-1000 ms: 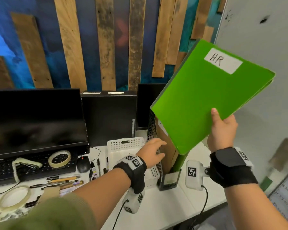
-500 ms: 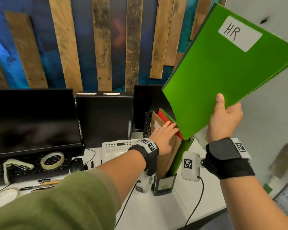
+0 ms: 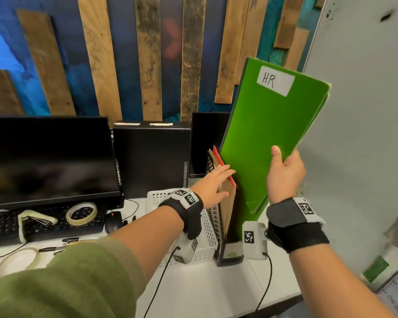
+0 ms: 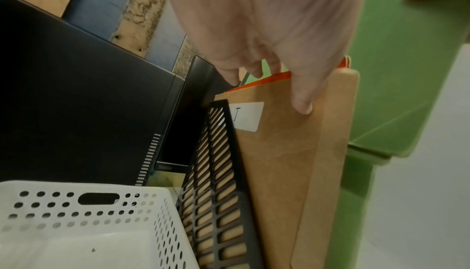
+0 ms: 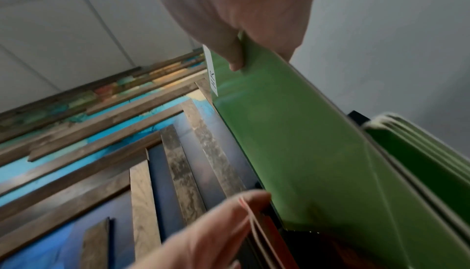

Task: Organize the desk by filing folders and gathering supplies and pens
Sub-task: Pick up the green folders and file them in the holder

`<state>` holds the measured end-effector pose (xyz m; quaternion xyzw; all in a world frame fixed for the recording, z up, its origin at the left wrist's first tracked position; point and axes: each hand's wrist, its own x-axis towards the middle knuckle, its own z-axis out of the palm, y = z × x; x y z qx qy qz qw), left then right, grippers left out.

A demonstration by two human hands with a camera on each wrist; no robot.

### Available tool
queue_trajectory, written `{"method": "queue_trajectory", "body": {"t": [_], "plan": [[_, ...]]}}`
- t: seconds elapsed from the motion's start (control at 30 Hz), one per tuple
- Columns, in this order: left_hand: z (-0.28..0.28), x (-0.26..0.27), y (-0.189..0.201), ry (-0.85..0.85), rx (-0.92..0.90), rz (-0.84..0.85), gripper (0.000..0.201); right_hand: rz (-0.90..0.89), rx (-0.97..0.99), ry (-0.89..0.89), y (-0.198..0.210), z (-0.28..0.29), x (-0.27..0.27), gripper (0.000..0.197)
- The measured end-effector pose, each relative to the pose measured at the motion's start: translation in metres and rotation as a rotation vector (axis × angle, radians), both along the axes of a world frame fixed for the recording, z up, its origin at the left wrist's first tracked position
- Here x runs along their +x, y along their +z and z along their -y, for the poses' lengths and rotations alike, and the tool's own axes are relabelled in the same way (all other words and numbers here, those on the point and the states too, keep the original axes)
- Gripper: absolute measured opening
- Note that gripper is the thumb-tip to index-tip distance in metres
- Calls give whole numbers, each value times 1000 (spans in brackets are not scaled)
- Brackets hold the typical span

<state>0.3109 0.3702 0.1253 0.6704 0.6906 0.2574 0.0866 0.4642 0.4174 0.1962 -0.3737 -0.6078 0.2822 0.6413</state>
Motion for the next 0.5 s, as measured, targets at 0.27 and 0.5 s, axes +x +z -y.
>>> {"method": "queue_trajectory", "body": {"t": [0.27,0.5], "plan": [[5,1,-3,6,-19,64,66,162,-186,43,-70,-4,-12,16],[4,1,-8,10,19,81,64,284,-254,118,-101,-2,3,19]]}}
